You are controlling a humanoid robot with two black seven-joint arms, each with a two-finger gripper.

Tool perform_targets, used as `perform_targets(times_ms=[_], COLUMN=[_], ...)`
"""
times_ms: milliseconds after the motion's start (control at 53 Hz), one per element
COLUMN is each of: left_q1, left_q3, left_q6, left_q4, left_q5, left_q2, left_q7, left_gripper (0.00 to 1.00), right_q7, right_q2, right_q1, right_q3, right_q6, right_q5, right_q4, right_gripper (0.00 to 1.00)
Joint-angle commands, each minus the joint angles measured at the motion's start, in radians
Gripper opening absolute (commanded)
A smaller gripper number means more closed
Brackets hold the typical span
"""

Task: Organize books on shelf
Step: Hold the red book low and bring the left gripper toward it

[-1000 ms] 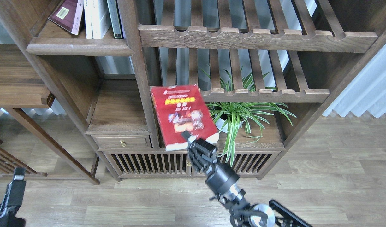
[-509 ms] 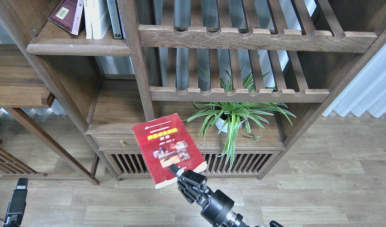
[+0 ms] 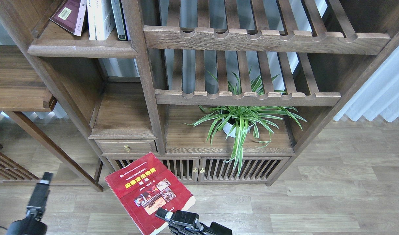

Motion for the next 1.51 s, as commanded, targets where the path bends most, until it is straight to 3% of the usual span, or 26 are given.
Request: perform_targets(times_ms=[0,453,679,905,1000,1169,1490], left_q1=[-0.031,-0.158,-0.192,-0.205,-0.238,-0.256,-0.268], left_q3=[0.042,0.294,0.176,0.031,0.022,0.022,0.062], left_q6=[0.0,0.0,0.0,0.0,0.0,0.0,0.0], left_q4=[0.0,0.011,0.078,0.271,0.319,0.383,0.422], left_q5=[0.001,-0.004,-0.004,0.002,0.002,-0.004,0.013], left_q2=[-0.003,-0.026,-0.042,-0.039,-0.048,-0.137,-0.146], left_q7=[0.0,0.0,0.0,0.004,0.032,0.025,0.035], left_gripper=[0.99,1.0,1.0,1.0,1.0,1.0,1.0], right_q7=[-0.001,0.002,0.003,0.003,0.003,0.003,0.005], right_q2=[0.0,0.0,0.0,0.0,0.0,0.0,0.0], right_q1=[-0.001,0.048,0.106,0.117,0.111,0.104,0.083], right_q3=[-0.009,-0.02,0.006,0.091,0.103,0.105,0.137], right_q6=[0.0,0.0,0.0,0.0,0.0,0.0,0.0], right_q5=[0.0,0.006,0.027,0.075,0.089,0.093,0.109], right_q4=[-0.008,-0.08,-0.102,-0.093,-0.088,-0.086,-0.085], right_gripper=[0.09,0.09,0.09,0.09,0.09,0.09,0.09])
